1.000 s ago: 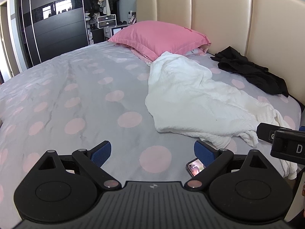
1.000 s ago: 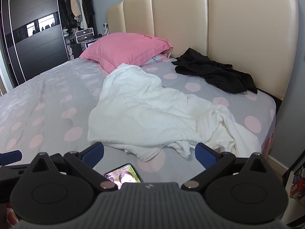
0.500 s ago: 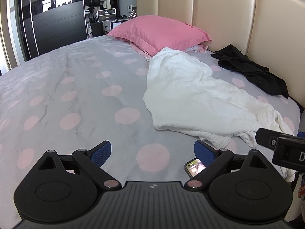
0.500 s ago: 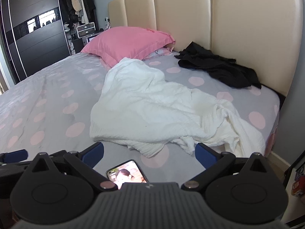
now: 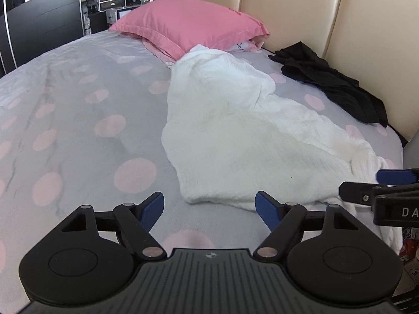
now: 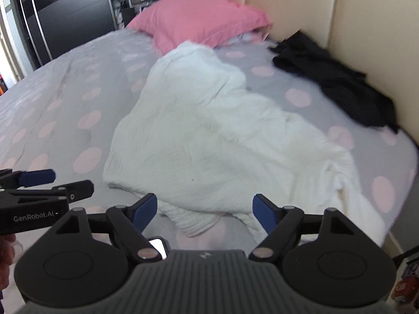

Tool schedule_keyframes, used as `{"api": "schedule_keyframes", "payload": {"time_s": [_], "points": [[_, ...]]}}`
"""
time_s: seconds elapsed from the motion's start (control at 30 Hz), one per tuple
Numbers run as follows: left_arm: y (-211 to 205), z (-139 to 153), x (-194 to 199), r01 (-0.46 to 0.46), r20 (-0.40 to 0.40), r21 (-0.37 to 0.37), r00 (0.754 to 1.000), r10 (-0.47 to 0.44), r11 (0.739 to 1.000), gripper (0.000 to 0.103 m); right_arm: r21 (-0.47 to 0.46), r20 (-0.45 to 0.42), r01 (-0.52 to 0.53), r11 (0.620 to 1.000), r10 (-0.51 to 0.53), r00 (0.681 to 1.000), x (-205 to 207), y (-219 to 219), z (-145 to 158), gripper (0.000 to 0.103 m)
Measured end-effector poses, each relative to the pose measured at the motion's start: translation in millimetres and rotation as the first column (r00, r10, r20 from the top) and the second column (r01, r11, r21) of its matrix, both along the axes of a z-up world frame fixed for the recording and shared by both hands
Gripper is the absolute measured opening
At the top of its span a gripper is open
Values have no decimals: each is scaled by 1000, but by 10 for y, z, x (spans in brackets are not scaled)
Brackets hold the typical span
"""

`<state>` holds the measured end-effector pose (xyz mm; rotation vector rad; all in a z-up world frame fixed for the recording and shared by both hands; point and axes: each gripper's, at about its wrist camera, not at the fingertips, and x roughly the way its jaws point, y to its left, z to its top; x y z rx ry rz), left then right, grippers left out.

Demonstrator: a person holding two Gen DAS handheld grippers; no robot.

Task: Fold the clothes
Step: 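Grasp the white cloth edge with both grippers and lift it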

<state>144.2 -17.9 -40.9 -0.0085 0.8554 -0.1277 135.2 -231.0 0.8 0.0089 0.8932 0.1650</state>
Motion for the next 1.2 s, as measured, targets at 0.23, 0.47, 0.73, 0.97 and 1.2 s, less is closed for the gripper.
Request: {"api": "schedule_keyframes", "payload": {"time_s": [0.23,0.47,0.73,0.97,1.2], "points": [[110,-419,564,-48,-87,-18,995,46,999,76,-58,-33,-19,998,17,999,645,-54,-473,78],[226,-698,857,-74,-186,-161,982,43,984,26,-78,-31,14,997,-16,999,977,-175,-693,45],[214,-321,694,-49,-54,-164,998,40,985,2,-26,61,24,999,-23,998,884,-189,-277,6],[423,528,422,-43,116,-127,991,58,991,2,40,227,-55,998,44,973,587,136,488,5],[813,1360,-102,-121,275,-74,952,137,990,2,126,386,-280,952,213,897,28,845,1301,5]]}}
